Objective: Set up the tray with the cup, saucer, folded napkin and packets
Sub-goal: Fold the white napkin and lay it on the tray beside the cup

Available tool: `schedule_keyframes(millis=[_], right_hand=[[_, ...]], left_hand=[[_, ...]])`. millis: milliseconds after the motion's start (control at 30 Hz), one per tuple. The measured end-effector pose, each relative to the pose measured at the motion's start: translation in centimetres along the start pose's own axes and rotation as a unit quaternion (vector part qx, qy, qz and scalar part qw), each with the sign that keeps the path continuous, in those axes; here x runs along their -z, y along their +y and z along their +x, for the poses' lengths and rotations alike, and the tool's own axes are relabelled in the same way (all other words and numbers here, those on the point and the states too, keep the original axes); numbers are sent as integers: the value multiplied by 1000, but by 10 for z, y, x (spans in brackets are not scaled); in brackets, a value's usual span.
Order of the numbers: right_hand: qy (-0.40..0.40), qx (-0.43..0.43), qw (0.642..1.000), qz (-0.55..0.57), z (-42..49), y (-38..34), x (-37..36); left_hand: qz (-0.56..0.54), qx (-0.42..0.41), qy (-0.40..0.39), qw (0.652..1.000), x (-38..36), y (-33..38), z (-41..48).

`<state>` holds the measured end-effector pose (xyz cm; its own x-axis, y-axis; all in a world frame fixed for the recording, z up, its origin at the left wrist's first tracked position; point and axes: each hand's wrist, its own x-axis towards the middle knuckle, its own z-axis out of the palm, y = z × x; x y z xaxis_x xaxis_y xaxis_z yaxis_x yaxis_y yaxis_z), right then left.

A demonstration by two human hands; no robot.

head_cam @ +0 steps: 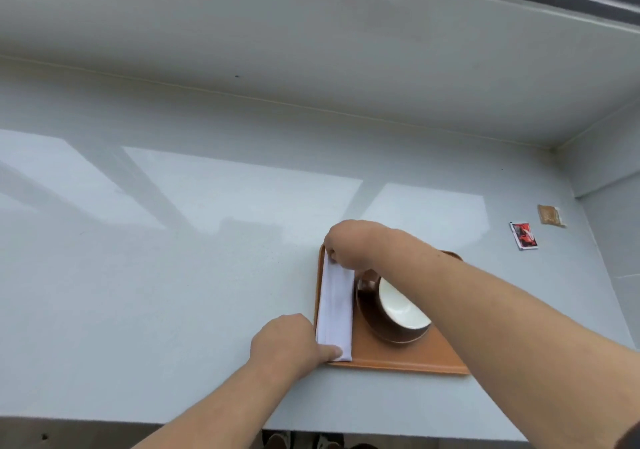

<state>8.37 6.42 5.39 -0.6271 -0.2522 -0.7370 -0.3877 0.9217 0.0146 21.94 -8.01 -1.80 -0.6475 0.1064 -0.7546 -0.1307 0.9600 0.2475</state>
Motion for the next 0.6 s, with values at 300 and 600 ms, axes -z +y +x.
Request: schedule_keyframes(millis=[300,600], right_hand=[[31,-15,999,36,0,2,-9],[19,-1,999,26,6,2,-6]], left_hand=[[15,-7,-71,997,9,3,11],[43,4,-174,984,18,10,27]])
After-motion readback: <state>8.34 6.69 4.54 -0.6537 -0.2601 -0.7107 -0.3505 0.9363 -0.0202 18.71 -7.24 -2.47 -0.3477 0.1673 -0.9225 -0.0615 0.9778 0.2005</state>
